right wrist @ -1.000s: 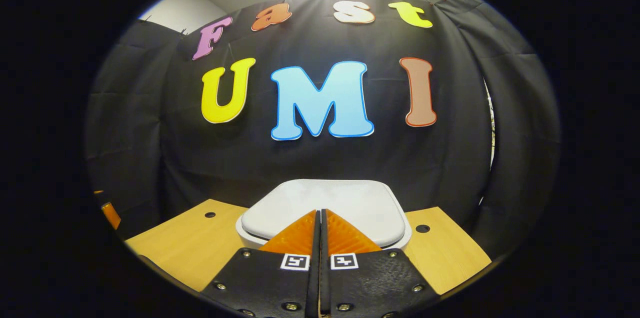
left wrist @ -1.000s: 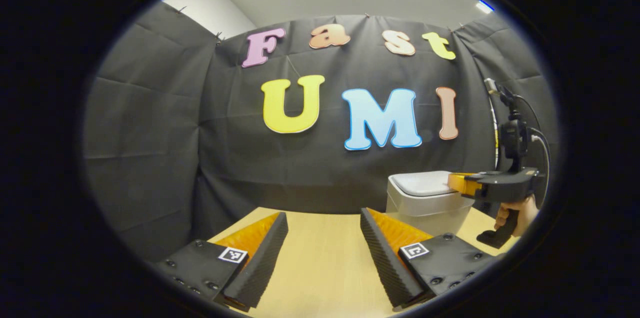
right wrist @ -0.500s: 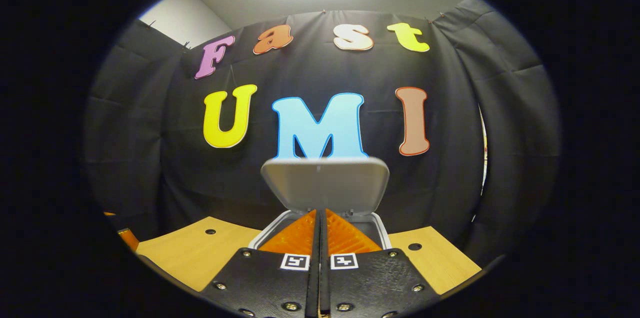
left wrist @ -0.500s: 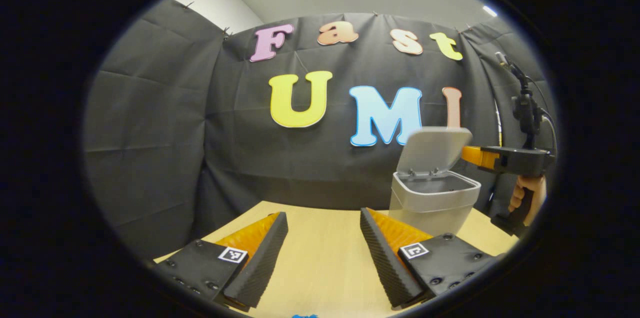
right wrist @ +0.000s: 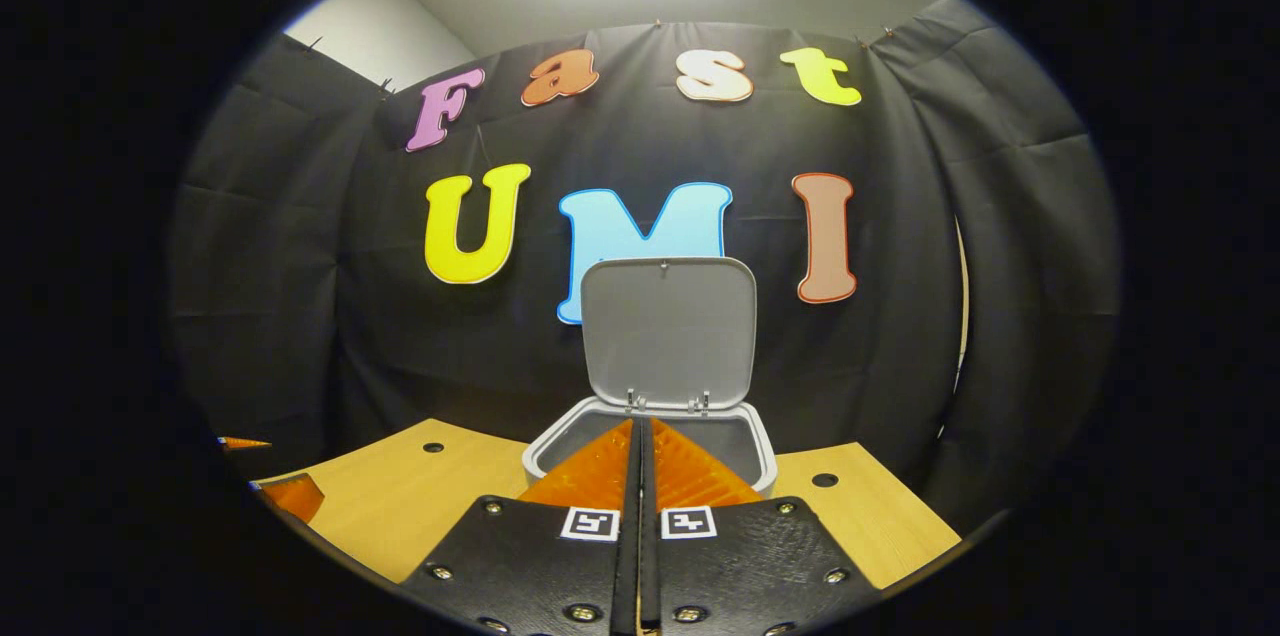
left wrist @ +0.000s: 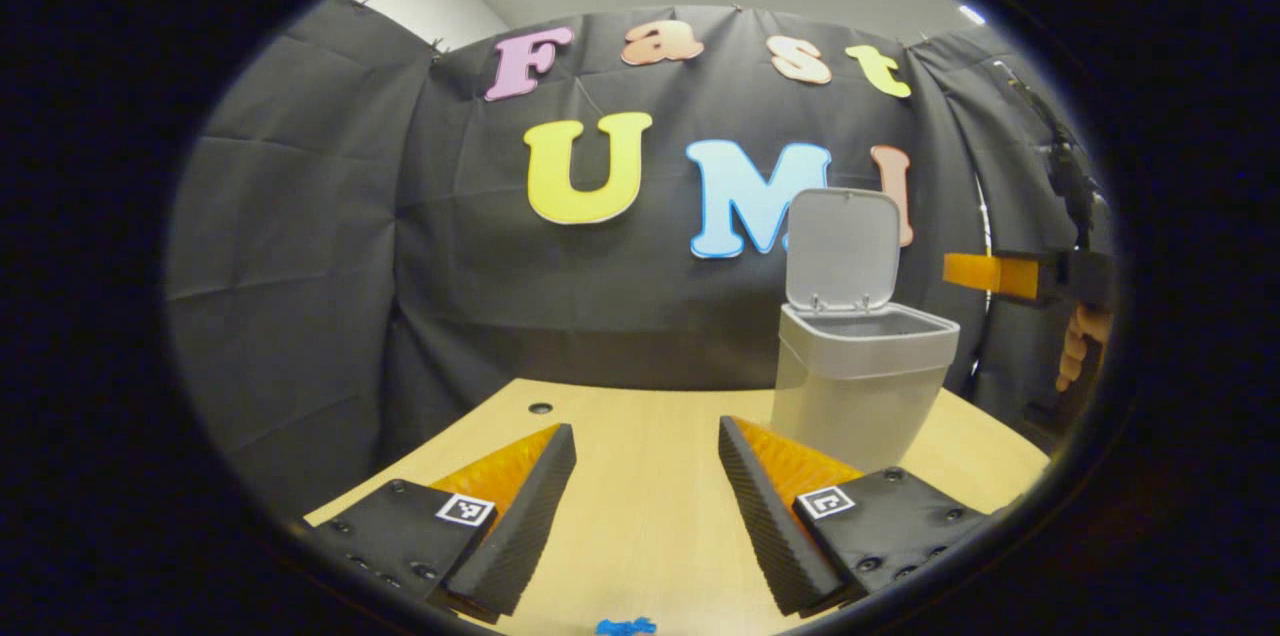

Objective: Press the lid of the desktop garbage bin to open it, pick up the crumpled paper on the desktop and throw it into the bin, then pick up the pop can on the desktop and drop it into the bin, and finally close the garbage bin lid.

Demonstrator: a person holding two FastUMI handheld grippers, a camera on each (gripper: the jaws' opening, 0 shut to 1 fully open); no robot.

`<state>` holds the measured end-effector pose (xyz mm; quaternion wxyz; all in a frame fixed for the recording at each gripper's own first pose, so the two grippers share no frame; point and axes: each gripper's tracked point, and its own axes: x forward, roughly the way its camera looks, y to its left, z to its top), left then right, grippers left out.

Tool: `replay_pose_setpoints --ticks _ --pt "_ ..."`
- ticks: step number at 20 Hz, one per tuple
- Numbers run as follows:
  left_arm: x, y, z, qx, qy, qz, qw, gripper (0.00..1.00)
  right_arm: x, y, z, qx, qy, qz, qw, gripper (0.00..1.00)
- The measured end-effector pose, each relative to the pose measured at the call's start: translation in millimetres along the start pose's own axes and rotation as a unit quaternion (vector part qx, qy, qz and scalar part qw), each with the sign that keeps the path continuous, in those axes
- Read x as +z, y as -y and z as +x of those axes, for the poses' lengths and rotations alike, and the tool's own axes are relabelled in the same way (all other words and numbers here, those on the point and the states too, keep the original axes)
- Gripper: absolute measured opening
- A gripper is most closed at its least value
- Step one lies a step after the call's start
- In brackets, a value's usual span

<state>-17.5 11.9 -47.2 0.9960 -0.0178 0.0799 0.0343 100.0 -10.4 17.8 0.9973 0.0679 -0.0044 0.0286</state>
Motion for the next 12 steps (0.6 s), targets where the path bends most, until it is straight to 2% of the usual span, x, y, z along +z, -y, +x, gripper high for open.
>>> replay_pose_setpoints --ticks 4,6,8,9,10,11,12 --pt "-29 0 -11 -0.007 -0.042 -0.004 0.999 0.98 4 -2 -21 -0.001 0.016 -0.023 1.000 0.05" --pt "-39 0 -18 -0.011 -0.064 0.000 0.998 0.94 7 -6 -30 -0.001 0.023 -0.030 0.999 0.14" --pt "-48 1 -25 -0.015 -0.085 0.003 0.996 0.94 3 -10 -37 0.002 0.018 -0.038 0.999 0.22" --pt "-53 0 -29 -0.016 -0.097 0.004 0.995 0.98 0 -12 -42 0.004 0.014 -0.041 0.999 0.23" --pt "-57 -1 -31 -0.017 -0.109 0.002 0.994 0.94 -4 -13 -45 0.004 0.008 -0.042 0.999 0.29" --pt "-62 1 -35 -0.017 -0.120 -0.001 0.993 0.91 -8 -14 -48 0.005 0.003 -0.043 0.999 0.29" --pt "-69 2 -39 -0.018 -0.131 0.000 0.991 0.95 -12 -16 -52 0.005 -0.003 -0.042 0.999 0.29"
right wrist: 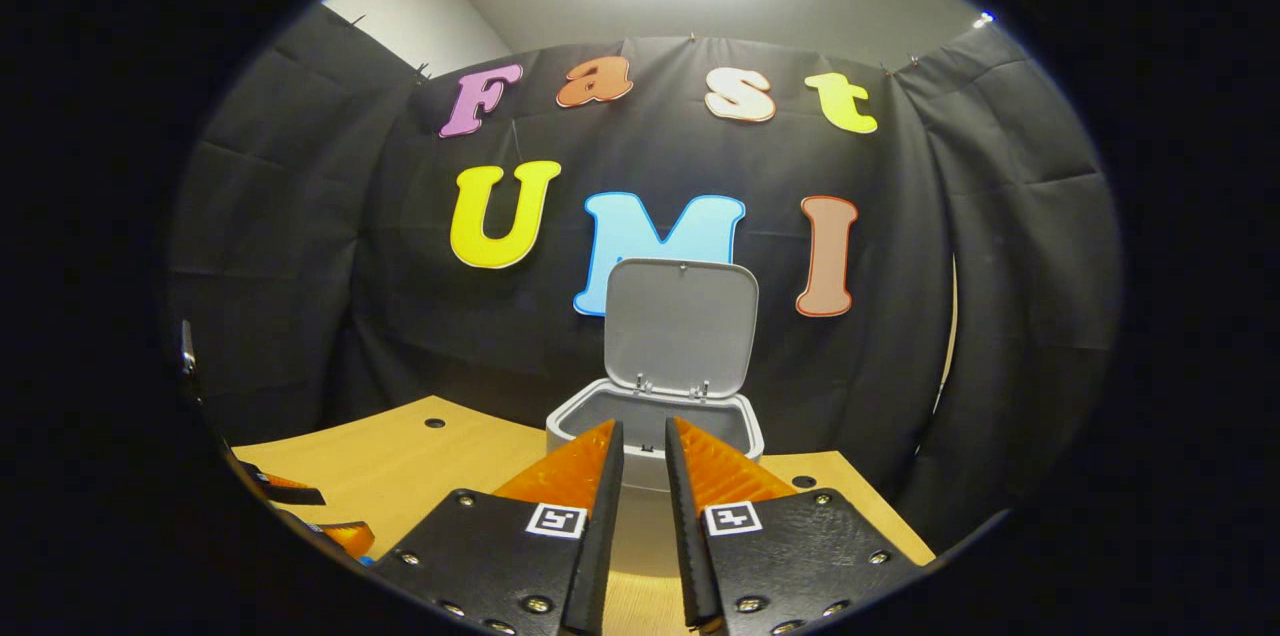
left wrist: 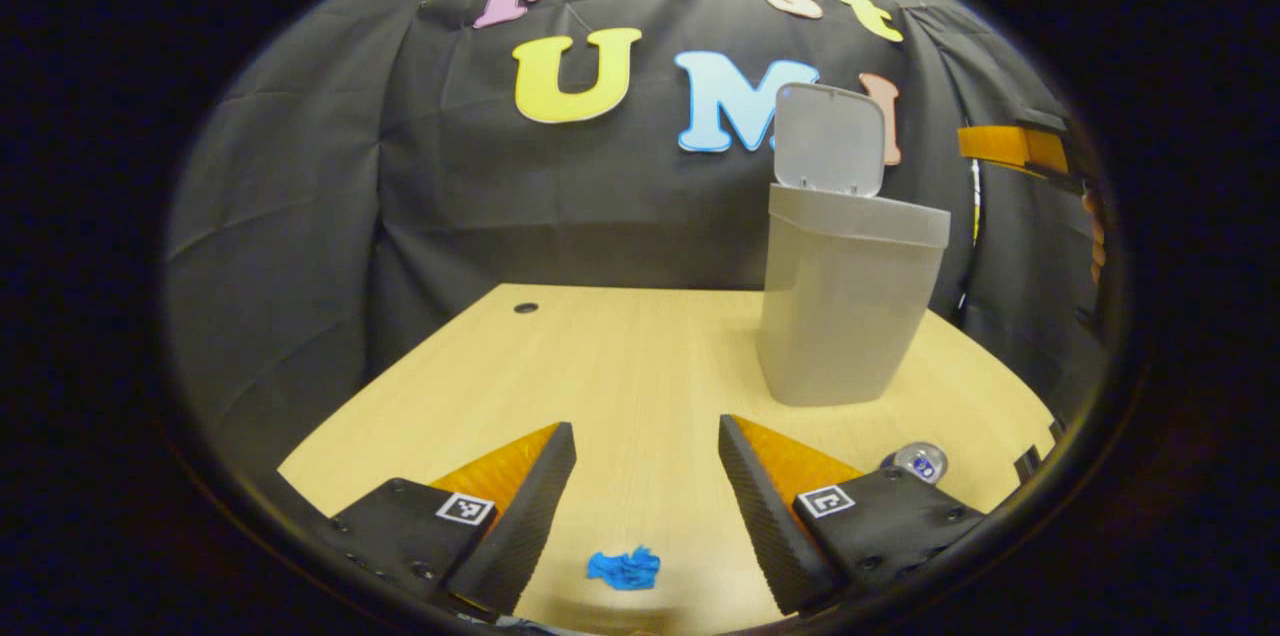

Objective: Press the lid of the desktop garbage bin to open it, pick up the crumpled paper on the desktop and throw it into the bin, then pick up the pop can on the desktop and drop it into the bin, and finally close the garbage bin lid.

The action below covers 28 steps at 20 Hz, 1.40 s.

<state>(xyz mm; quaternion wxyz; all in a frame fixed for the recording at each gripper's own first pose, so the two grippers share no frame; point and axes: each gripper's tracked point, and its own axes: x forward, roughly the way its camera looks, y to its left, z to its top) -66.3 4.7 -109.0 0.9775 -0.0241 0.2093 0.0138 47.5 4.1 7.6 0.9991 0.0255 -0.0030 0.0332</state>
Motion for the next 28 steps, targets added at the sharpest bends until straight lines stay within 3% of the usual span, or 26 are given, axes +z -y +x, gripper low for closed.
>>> replay_pose_setpoints --ticks 2,3,4,5,9,11,12,13,18,20,21,22,25,28 --pt "-12 -1 -5 -0.002 -0.022 0.008 1.000 0.98 -7 -2 -6 -0.002 -0.013 0.001 1.000 0.29" --pt "-15 -1 -6 -0.005 -0.030 0.013 0.999 0.95 -7 -4 -13 0.001 -0.016 0.004 1.000 0.29" --pt "-20 -2 -6 -0.008 -0.040 0.018 0.999 0.95 -12 -8 -12 0.002 -0.022 0.007 1.000 0.49" --pt "-26 -3 -8 -0.011 -0.048 0.020 0.999 0.95 -14 -8 -15 0.001 -0.025 0.009 1.000 0.61" --pt "-48 -3 -10 -0.018 -0.080 0.023 0.996 0.99 -15 -9 -25 -0.005 -0.029 0.007 1.000 0.64" --pt "-60 -4 -10 -0.018 -0.097 0.025 0.995 0.95 -15 -9 -30 -0.010 -0.028 0.007 1.000 0.77" --pt "-70 -6 -6 -0.018 -0.107 0.024 0.994 0.99 -18 -10 -34 -0.013 -0.029 0.008 0.999 0.94" --pt "-76 -7 -4 -0.017 -0.117 0.023 0.993 0.95 -18 -10 -35 -0.015 -0.031 0.008 0.999 0.95" --pt "-110 -20 0 -0.012 -0.177 0.027 0.984 0.99 -20 -9 -40 -0.021 -0.034 0.010 0.999 0.95" --pt "-122 -21 -1 -0.015 -0.199 0.024 0.980 0.92 -22 -8 -40 -0.024 -0.038 0.016 0.999 0.95" --pt "-126 -20 1 -0.016 -0.206 0.022 0.978 0.99 -22 -7 -40 -0.025 -0.040 0.020 0.999 0.95" --pt "-132 -19 2 -0.017 -0.211 0.022 0.977 0.99 -24 -7 -40 -0.027 -0.043 0.022 0.998 0.95" --pt "-132 -27 2 -0.010 -0.217 0.029 0.976 0.94 -27 -3 -39 -0.033 -0.049 0.023 0.998 0.95" --pt "-133 -29 4 -0.011 -0.217 0.029 0.976 0.75 -29 0 -38 -0.037 -0.052 0.021 0.998 0.95"
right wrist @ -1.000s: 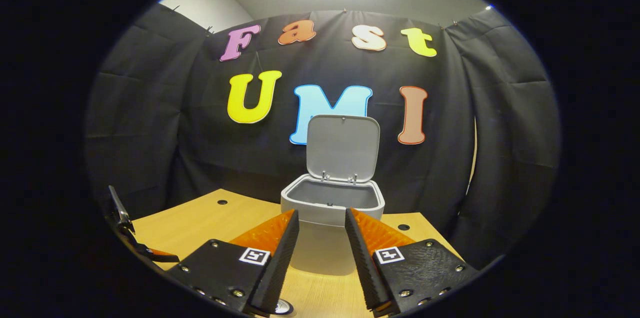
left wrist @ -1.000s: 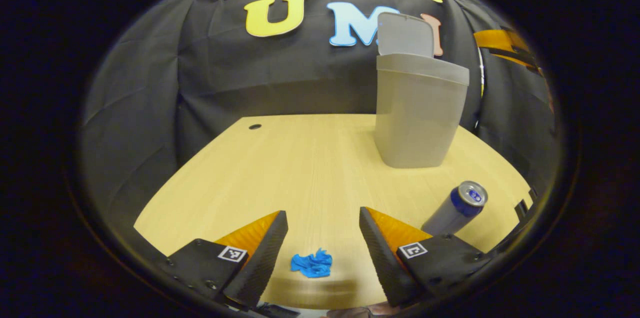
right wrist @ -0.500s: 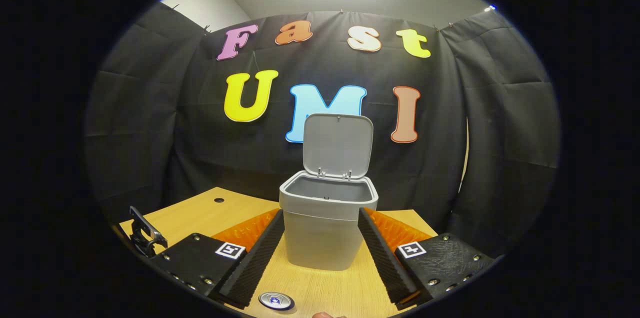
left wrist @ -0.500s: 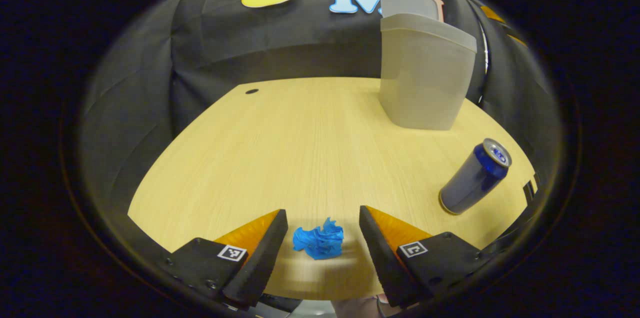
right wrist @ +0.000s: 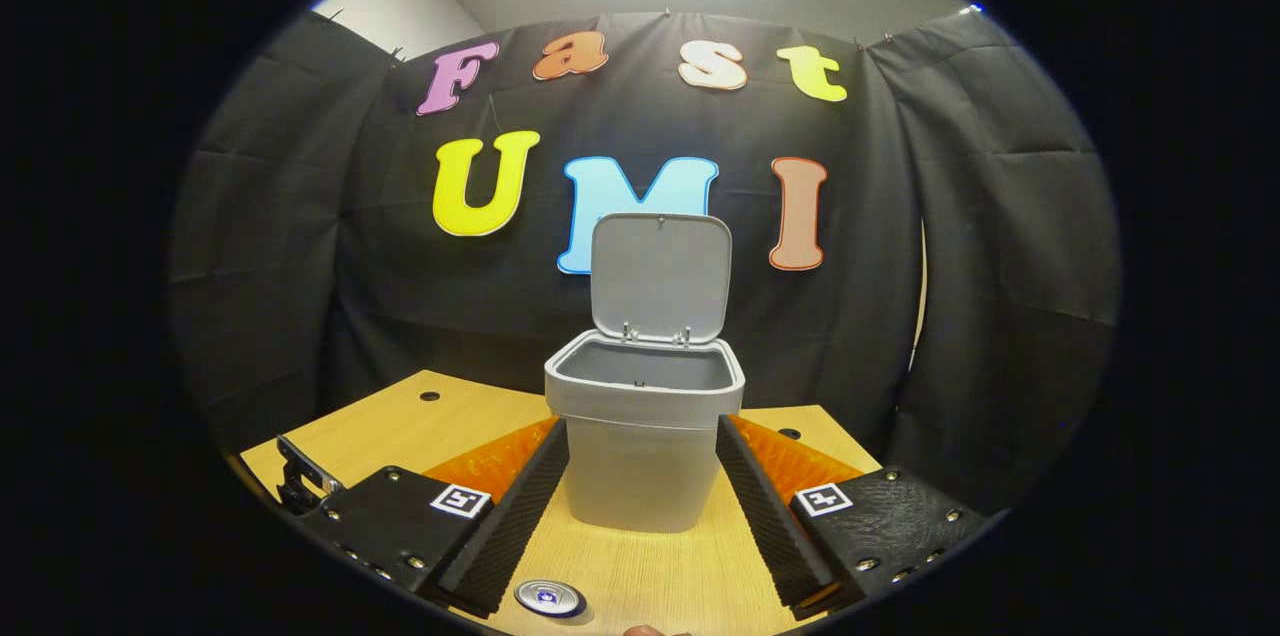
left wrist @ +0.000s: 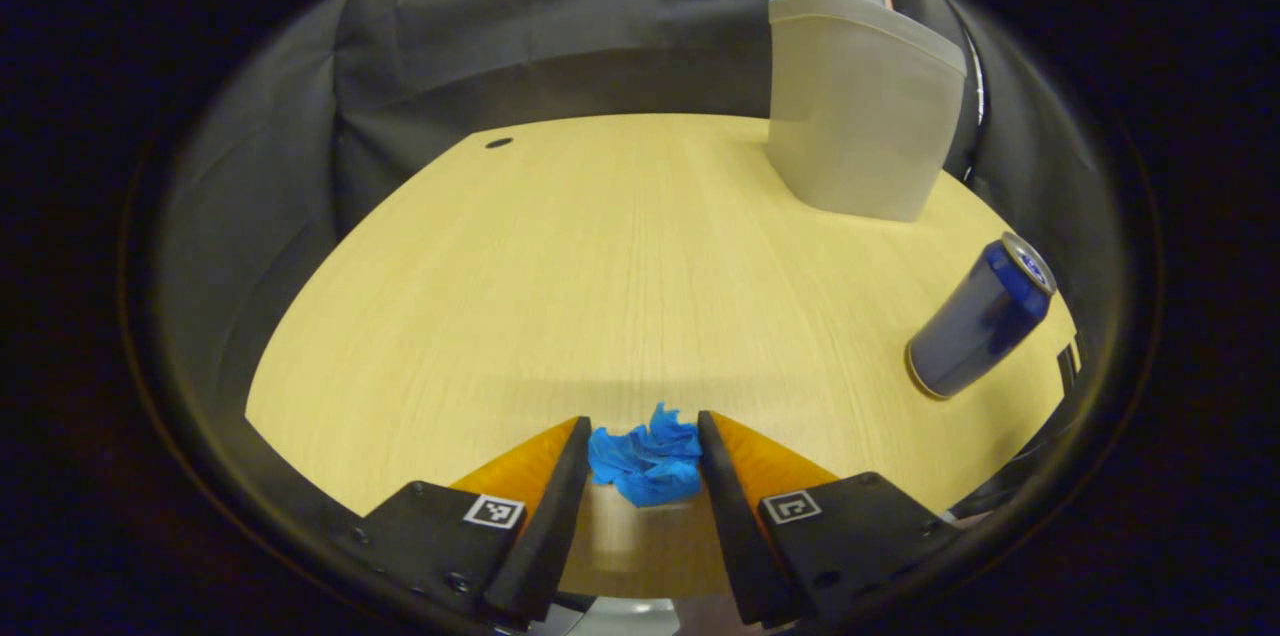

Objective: Press the lid of the desktop garbage bin to open it, pick up the crumpled paper on the desktop and throw it into the bin, then pick up the pop can on the desktop and drop it into the bin, and finally close the garbage bin lid.

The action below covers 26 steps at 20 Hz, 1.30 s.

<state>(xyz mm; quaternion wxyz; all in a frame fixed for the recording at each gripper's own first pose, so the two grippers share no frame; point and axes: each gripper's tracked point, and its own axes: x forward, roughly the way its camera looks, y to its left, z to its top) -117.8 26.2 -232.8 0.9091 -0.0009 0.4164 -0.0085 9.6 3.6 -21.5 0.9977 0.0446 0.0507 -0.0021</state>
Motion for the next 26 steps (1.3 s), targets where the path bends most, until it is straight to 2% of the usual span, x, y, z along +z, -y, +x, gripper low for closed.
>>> replay_pose_setpoints --ticks 5,6,7,12,15,20,26 --pt "2 0 5 0.008 0.005 -0.003 1.000 0.33 -2 0 3 0.002 -0.003 -0.003 1.000 0.95" --pt "7 -4 5 0.014 0.011 -0.007 1.000 0.34 -3 0 3 0.004 -0.003 -0.004 1.000 0.95" --pt "11 -5 7 0.012 0.010 -0.013 1.000 0.24 -2 0 3 0.004 -0.003 -0.004 1.000 0.95" --pt "34 -4 -4 0.013 0.049 -0.031 0.998 0.23 3 8 4 0.002 0.005 -0.003 1.000 0.95" --pt "63 5 -14 0.000 0.085 -0.036 0.996 0.24 2 13 4 0.001 0.006 -0.002 1.000 0.95" --pt "109 25 -33 -0.015 0.126 -0.048 0.991 0.21 0 22 4 -0.001 0.006 -0.001 1.000 0.95" --pt "165 48 -57 -0.035 0.186 -0.034 0.981 0.22 -1 39 4 -0.019 0.010 0.005 1.000 0.95"
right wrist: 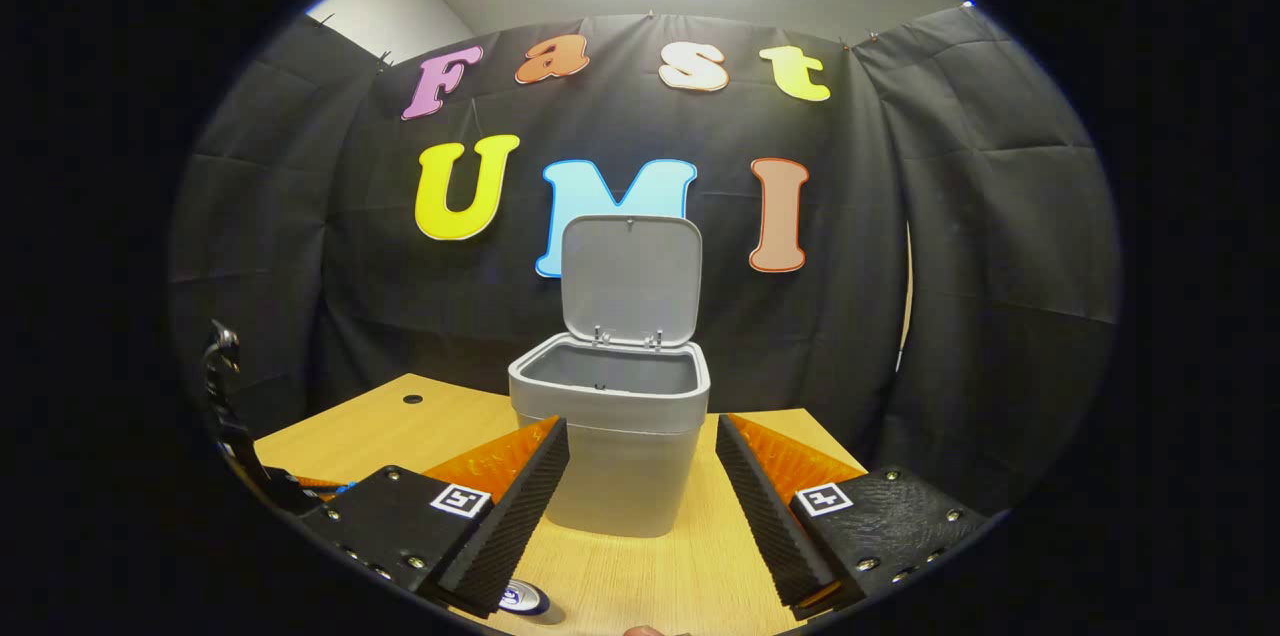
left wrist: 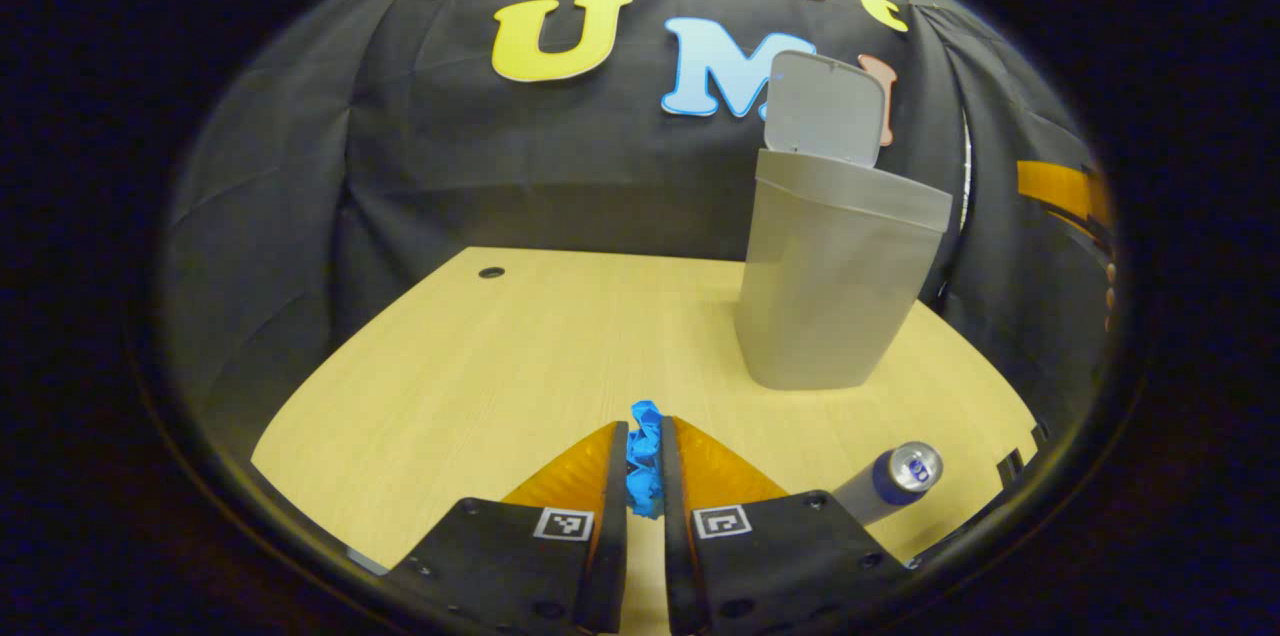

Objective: Press the lid of the desktop garbage bin to open it, pick up the crumpled paper on the desktop and throw it into the bin, then pick up the pop can on the desktop and drop it into the bin, and finally close the garbage bin lid.

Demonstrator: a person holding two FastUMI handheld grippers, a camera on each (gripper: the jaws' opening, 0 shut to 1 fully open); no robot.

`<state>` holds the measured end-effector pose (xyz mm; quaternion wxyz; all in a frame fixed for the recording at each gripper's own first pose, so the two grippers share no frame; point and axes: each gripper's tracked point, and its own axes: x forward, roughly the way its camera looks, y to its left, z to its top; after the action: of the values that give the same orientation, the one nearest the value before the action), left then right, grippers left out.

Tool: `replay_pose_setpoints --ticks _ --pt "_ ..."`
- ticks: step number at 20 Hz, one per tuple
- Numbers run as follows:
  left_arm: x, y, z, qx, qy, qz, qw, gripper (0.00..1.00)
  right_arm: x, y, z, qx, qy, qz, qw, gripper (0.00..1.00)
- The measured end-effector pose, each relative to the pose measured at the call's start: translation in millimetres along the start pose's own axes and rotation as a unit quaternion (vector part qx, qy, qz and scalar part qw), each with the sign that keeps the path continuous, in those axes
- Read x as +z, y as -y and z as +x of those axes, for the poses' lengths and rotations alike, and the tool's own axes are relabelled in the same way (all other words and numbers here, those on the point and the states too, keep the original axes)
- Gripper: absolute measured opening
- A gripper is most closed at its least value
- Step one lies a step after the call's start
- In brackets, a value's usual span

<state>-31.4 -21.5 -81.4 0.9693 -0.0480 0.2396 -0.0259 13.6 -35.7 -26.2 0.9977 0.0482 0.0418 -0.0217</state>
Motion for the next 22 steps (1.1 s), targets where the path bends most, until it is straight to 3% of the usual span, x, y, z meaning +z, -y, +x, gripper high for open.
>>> replay_pose_setpoints --ticks 7,10,12,22 --pt "76 45 19 -0.053 0.067 -0.001 0.996 0.24 -4 12 2 -0.022 -0.006 0.004 1.000 0.95" --pt "106 64 30 -0.076 0.094 -0.001 0.993 0.20 -5 16 4 -0.031 -0.008 0.003 0.999 0.95" --pt "128 74 36 -0.087 0.114 0.004 0.990 0.24 -6 20 3 -0.041 -0.009 0.005 0.999 0.95" --pt "206 140 82 -0.149 0.173 0.030 0.973 0.24 -18 57 -12 -0.120 -0.031 -0.006 0.992 0.95"
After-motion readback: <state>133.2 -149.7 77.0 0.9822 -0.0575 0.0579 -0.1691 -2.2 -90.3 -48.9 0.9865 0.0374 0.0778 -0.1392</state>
